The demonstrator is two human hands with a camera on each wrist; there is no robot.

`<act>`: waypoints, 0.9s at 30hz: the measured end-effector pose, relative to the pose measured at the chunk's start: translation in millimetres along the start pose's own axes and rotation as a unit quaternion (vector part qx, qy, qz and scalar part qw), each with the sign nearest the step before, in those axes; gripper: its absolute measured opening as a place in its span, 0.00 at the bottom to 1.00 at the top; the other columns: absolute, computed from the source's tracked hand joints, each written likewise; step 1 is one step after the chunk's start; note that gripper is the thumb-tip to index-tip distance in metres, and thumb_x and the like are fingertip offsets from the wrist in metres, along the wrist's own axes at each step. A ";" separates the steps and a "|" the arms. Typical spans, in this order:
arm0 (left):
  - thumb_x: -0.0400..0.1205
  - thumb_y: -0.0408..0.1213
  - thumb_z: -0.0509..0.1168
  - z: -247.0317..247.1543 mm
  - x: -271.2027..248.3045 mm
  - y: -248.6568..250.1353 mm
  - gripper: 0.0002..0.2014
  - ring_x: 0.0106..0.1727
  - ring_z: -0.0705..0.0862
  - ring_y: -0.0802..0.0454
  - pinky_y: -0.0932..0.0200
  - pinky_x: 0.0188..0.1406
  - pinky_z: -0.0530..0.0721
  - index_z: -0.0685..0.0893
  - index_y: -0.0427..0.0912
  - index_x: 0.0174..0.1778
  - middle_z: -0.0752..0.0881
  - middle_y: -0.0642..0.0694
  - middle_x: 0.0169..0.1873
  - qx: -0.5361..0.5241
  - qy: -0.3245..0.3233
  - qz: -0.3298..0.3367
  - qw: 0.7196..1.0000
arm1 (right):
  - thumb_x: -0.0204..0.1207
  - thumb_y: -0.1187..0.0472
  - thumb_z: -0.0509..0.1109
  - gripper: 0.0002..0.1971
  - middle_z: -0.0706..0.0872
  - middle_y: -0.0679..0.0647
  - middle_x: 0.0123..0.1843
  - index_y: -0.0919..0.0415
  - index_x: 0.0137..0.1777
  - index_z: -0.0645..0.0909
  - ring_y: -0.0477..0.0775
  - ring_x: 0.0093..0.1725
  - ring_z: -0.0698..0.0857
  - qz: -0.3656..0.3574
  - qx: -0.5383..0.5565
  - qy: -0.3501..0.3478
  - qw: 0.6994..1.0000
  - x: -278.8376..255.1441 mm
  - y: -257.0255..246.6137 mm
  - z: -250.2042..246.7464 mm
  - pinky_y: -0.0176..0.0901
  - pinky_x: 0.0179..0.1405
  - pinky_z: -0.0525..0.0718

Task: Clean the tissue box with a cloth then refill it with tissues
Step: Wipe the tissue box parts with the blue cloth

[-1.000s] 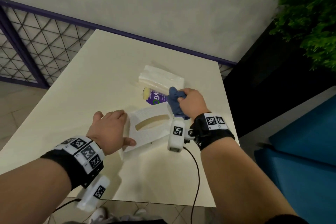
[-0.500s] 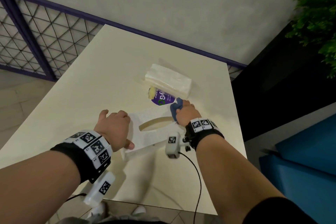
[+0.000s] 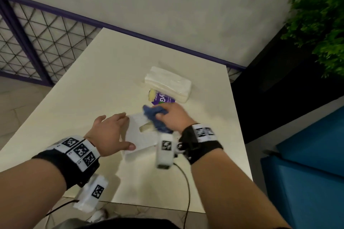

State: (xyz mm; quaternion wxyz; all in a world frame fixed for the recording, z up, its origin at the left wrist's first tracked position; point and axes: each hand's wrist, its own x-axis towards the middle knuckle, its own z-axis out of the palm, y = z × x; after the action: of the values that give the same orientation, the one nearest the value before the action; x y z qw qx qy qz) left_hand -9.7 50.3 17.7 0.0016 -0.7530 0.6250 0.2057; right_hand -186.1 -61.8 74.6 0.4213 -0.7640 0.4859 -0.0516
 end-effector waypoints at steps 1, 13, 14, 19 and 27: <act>0.65 0.74 0.64 1.4 -2.0 -3.3 0.55 0.81 0.61 0.53 0.44 0.77 0.54 0.56 0.47 0.83 0.56 0.51 0.83 -0.005 0.009 -0.006 1.000 | 0.78 0.66 0.63 0.15 0.89 0.64 0.52 0.53 0.59 0.85 0.62 0.46 0.89 0.003 0.006 0.040 0.999 -0.2 9.7 -14.2 0.58 0.45 0.91; 0.59 0.75 0.68 -2.6 7.2 -0.2 0.52 0.75 0.67 0.50 0.44 0.64 0.62 0.68 0.52 0.77 0.68 0.54 0.77 0.051 -0.003 -0.031 0.998 | 0.87 0.48 0.47 0.31 0.33 0.50 0.87 0.47 0.85 0.38 0.54 0.86 0.36 0.023 -0.282 -0.109 0.953 9.4 32.3 61.8 0.66 0.83 0.43; 0.59 0.75 0.68 -2.2 6.9 -0.4 0.50 0.74 0.68 0.50 0.44 0.64 0.63 0.69 0.53 0.75 0.69 0.54 0.76 0.054 -0.001 -0.031 0.998 | 0.87 0.49 0.48 0.31 0.34 0.50 0.87 0.48 0.86 0.39 0.54 0.86 0.37 -0.009 -0.283 -0.130 0.950 5.7 19.1 74.6 0.62 0.83 0.42; 0.59 0.77 0.65 -2.7 3.3 -2.9 0.48 0.73 0.69 0.51 0.44 0.61 0.63 0.71 0.55 0.73 0.70 0.56 0.74 0.071 0.004 -0.025 0.997 | 0.86 0.46 0.48 0.31 0.35 0.45 0.87 0.43 0.85 0.39 0.50 0.86 0.38 -0.063 -0.319 -0.165 0.931 10.9 21.2 77.2 0.66 0.81 0.43; 0.59 0.78 0.64 0.5 4.3 -3.8 0.51 0.74 0.69 0.52 0.43 0.64 0.61 0.67 0.55 0.76 0.69 0.56 0.76 0.070 0.005 -0.031 0.997 | 0.87 0.48 0.44 0.29 0.33 0.47 0.87 0.46 0.85 0.37 0.54 0.86 0.36 0.011 -0.300 -0.145 0.943 11.7 19.3 67.5 0.70 0.82 0.42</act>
State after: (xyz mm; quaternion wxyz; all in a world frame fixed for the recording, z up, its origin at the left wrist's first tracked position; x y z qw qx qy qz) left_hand -5.7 47.2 14.9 0.0578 -0.7709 0.6144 0.1577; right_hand -160.6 -34.2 14.2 0.2394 -0.8488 0.4210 0.2123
